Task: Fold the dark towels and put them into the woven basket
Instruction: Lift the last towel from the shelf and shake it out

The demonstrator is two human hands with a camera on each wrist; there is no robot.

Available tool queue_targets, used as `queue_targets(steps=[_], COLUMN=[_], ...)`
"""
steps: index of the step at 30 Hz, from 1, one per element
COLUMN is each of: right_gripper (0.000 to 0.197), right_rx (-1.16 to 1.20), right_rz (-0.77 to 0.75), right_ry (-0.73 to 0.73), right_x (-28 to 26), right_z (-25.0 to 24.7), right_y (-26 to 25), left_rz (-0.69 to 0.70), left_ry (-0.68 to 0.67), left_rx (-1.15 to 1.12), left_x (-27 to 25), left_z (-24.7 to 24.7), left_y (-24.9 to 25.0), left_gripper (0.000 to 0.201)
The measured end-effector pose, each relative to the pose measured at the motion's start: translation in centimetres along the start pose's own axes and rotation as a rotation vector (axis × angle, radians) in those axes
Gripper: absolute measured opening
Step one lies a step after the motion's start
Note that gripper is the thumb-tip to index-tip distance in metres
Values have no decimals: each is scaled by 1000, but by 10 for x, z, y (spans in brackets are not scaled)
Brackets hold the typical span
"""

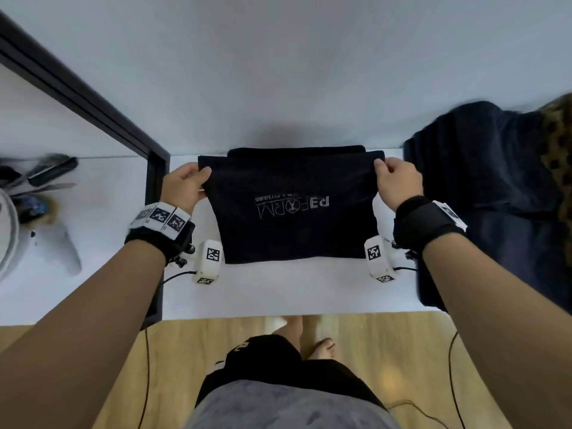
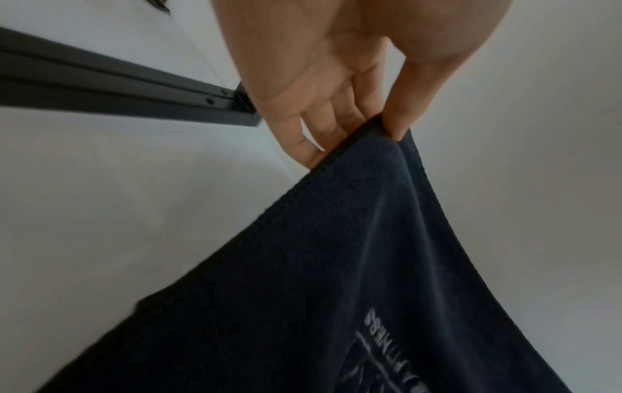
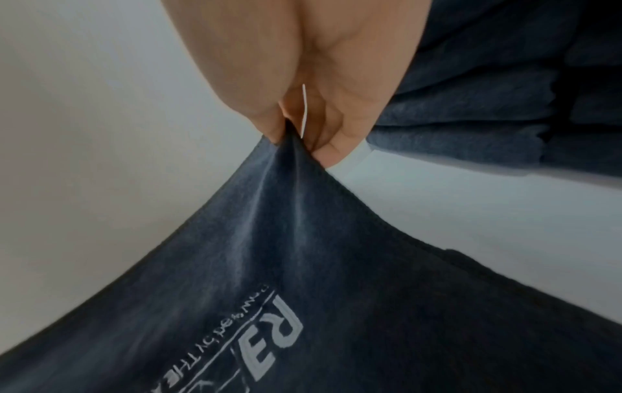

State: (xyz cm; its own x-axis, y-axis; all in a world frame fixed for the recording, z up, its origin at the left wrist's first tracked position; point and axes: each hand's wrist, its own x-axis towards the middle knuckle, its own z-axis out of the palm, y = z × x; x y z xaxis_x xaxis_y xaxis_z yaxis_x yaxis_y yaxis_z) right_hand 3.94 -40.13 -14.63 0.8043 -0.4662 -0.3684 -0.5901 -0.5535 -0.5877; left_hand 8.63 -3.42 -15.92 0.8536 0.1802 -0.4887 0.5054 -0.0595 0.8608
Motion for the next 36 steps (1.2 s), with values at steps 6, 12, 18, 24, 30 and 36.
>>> queue_targets(steps=[6,12,18,24,30,36], right_gripper=[24,25,28,26,18,12], right_rx=[-26,-14,27,98,281,518], right_rz=[113,216,241,272,296,224], right_ry=[45,50,-8,-26,11,64], right_x=[43,72,87,88,77,31], right_z=[28,44,54,55,43,16], right_y=[-3,-1,-4,-7,0,3], left_rz=[-51,12,-53,-50,-21,54], left_ry=[32,31,54,20,118,129], left_rx=[89,403,379,415,255,215], left_x=[57,85,96,92,69,12], left_z=[12,19,29,41,38,16], left_y=[-8,-20,-23,-25,-16,-4], left_gripper=[14,12,15,29,29,16])
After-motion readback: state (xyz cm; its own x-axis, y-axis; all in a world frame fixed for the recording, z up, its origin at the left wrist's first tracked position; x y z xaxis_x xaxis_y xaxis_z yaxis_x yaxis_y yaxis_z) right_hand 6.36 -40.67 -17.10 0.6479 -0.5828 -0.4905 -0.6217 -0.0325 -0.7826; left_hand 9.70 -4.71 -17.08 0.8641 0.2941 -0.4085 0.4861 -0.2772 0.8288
